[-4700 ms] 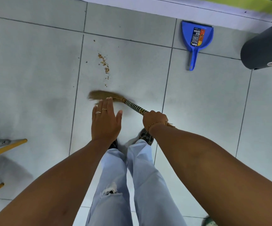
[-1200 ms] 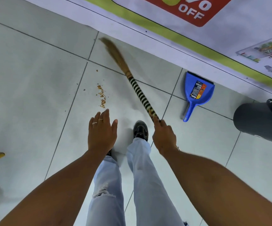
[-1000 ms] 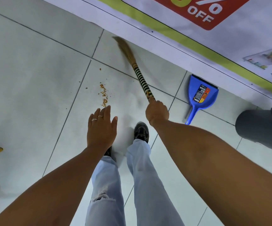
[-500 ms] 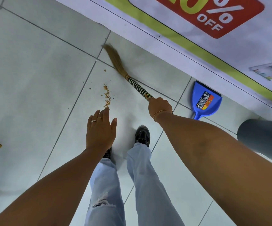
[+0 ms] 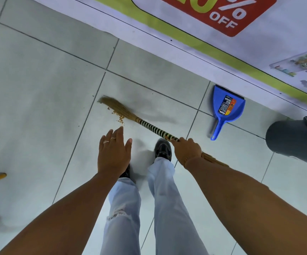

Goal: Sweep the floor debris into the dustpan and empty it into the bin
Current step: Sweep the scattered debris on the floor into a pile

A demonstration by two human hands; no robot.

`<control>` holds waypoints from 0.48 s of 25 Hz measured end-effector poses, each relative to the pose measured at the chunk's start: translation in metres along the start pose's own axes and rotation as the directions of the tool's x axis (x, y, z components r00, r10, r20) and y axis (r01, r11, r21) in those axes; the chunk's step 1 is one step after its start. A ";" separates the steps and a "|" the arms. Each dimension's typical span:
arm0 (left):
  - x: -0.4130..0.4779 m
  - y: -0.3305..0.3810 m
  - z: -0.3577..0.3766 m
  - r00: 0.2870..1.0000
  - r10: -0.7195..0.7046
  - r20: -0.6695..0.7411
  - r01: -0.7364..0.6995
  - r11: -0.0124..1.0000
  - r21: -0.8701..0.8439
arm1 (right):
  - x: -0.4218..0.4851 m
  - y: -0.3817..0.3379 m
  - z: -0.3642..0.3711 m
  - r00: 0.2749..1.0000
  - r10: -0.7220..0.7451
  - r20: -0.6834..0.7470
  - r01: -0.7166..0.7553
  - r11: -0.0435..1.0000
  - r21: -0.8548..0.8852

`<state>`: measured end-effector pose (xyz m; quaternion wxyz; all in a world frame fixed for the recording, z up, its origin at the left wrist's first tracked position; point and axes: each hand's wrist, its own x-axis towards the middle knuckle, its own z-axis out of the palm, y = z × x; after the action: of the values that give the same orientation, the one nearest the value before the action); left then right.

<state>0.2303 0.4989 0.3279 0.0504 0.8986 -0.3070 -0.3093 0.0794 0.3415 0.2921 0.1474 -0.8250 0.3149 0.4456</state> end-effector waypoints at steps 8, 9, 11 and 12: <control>-0.032 -0.018 -0.009 0.998 0.054 0.042 -0.056 0.998 0.033 | -0.047 0.002 0.043 0.934 0.353 -0.048 -0.304 0.860 0.410; -0.033 -0.022 -0.010 0.998 0.053 0.041 -0.054 0.998 0.033 | -0.043 0.003 0.044 0.914 0.406 -0.002 -0.366 0.826 0.428; -0.032 -0.029 -0.011 0.998 0.050 0.039 -0.052 0.998 0.039 | -0.037 -0.001 0.043 0.879 0.464 0.112 -0.461 0.766 0.448; -0.031 -0.032 -0.011 0.998 0.051 0.036 -0.052 0.998 0.044 | -0.035 -0.006 0.042 0.876 0.457 0.153 -0.473 0.757 0.452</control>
<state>0.2343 0.5420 0.3436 0.0330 0.8858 -0.3378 -0.3166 0.0420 0.3818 0.2977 0.2352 -0.6513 0.6066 0.3906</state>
